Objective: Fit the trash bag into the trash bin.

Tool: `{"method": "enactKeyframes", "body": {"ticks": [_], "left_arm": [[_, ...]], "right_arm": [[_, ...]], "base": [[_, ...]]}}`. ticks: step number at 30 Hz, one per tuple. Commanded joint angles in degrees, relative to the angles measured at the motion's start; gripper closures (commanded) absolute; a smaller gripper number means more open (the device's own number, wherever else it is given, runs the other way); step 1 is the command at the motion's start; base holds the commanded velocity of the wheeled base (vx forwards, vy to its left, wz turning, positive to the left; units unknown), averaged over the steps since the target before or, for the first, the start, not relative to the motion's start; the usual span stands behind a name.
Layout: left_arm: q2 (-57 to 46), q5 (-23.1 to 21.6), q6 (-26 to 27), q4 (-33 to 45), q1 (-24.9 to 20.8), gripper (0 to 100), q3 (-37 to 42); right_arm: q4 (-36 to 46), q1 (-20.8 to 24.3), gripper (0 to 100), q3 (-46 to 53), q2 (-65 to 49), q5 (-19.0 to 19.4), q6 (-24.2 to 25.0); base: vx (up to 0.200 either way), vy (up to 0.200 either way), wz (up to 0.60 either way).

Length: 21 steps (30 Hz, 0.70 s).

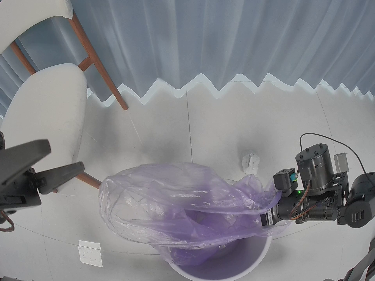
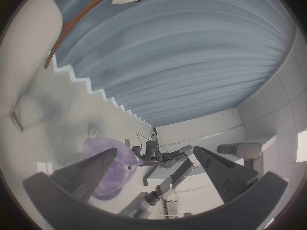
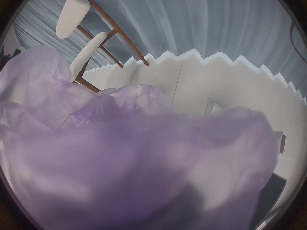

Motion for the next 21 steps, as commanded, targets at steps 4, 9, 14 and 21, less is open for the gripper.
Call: {"method": "enactKeyframes", "body": {"ticks": [4,9,14,21], "left_arm": [[17.52,-0.2,36.34,-0.11,-2.08,0,-4.05],[22.8,-0.11,55.94,4.37,-6.83,0,-9.94],[29.04,-0.11,67.37,5.95,-8.15,0,-19.17],[30.36,-0.11,72.29,15.45,-12.81,0,-28.49]], "right_arm": [[-0.01,0.11,100,0.59,-0.24,-0.4,-0.07],[-0.01,0.11,100,0.85,-0.15,-0.48,-0.07],[-0.01,0.2,100,0.94,0.29,-0.48,-0.16],[0.07,0.2,100,0.94,0.47,-0.48,-0.07]], "base": [[0.0,0.0,0.0],[0.0,0.0,0.0],[0.0,0.0,0.0],[0.0,0.0,0.0]]}}
